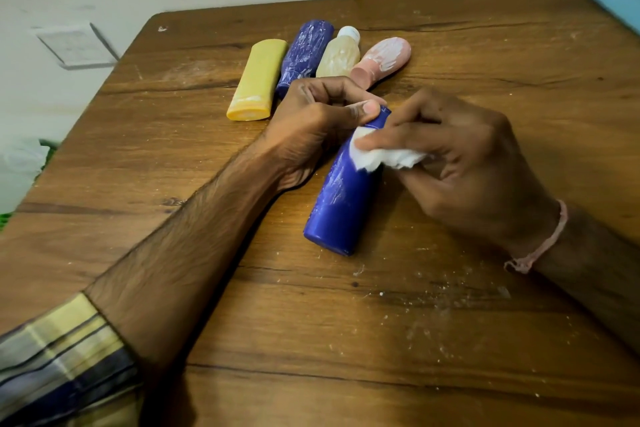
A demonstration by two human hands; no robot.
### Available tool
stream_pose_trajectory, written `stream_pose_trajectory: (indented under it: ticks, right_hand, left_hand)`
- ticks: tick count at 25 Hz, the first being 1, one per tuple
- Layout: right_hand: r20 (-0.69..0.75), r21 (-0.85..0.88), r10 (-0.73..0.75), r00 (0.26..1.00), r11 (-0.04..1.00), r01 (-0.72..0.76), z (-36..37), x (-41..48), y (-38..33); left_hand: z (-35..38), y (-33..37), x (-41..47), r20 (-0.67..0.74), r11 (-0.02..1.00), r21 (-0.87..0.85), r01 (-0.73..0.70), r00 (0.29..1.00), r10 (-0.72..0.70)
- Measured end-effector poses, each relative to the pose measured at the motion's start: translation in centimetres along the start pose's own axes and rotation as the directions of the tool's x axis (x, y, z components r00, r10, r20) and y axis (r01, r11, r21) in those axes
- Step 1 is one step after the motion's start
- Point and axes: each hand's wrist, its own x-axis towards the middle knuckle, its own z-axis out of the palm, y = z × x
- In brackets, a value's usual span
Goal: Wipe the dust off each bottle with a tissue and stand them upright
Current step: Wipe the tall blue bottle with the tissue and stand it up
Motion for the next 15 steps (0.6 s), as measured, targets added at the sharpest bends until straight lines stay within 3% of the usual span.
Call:
stream_pose_trajectory:
  ticks: [5, 9, 12, 15]
  right_hand:
    - [0.086, 0.032, -0.084, 0.993, 0.996, 0.081, 0.5, -0.3, -0.7]
    - [0.031, 0.016, 0.025, 0.999, 1.000, -0.026, -0.1, 0.2, -0.3]
    - [0.133, 0.048, -0.109, 0.985, 0.993, 0.103, 0.8, -0.5, -1.5]
    - [0.043, 0.004, 0.018, 0.999, 1.000, -0.018, 0.1, 0.1, -0.7]
  left_hand:
    - [0.1, -0.2, -0.1, -0.010, 1.000, 0.013, -0.004, 1.000, 0.005]
    - [0.0, -0.1, 0.1, -0.010, 0.999, 0.035, -0.013, 1.000, 0.014]
    - [0.2, -0.2, -0.1, -0.023, 0.999, 0.045, -0.016, 1.000, 0.017]
    - [0.0, -0.3, 0.1, -0.025, 0.998, 0.054, -0.029, 0.999, 0.030]
